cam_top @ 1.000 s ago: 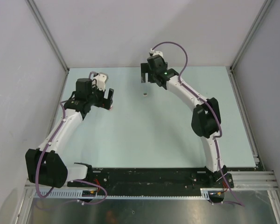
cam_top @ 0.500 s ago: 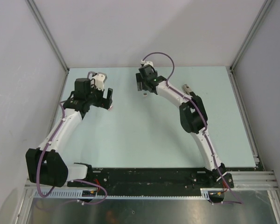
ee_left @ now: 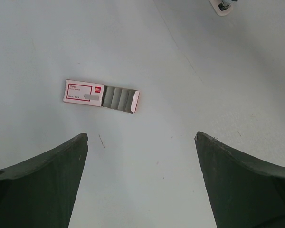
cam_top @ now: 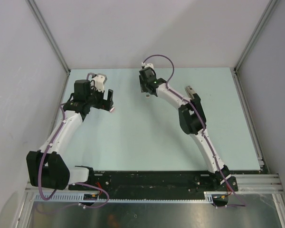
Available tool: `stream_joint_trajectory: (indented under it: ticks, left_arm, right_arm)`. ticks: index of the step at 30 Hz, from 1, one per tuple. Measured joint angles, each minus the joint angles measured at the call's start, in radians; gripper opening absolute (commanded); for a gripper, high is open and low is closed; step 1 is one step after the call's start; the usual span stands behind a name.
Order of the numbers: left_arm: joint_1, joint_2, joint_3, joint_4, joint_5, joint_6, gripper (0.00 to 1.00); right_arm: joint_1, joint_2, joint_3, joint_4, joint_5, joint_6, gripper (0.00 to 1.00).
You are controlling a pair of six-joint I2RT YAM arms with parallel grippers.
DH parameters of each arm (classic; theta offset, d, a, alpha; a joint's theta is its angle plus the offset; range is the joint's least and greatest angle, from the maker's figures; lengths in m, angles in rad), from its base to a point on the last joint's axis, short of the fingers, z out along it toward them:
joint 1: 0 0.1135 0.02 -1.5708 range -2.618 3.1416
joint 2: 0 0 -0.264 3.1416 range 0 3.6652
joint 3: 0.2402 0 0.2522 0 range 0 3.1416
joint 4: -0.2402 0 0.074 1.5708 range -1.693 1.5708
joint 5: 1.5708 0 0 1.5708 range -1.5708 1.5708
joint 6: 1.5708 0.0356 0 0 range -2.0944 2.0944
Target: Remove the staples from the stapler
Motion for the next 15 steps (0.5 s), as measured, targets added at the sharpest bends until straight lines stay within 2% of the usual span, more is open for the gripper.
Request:
stream_joint_trajectory:
  ticks: [8, 12, 15]
  left_arm:
    - [0.001, 0.004, -0.004, 0.007, 0.001, -0.008, 0.99]
    - [0.001, 0.004, -0.011, 0.010, 0.001, -0.007, 0.99]
    - [0.001, 0.004, -0.026, 0.012, 0.000, -0.007, 0.99]
  right_arm:
    - [0.004, 0.026, 0.010, -0.010, 0.008, 0.006, 0.39]
    - [0.006, 0.028, 0.010, -0.018, 0.015, 0.008, 0.19]
    - [0.007, 0.028, 0.010, -0.020, 0.016, 0.013, 0.11]
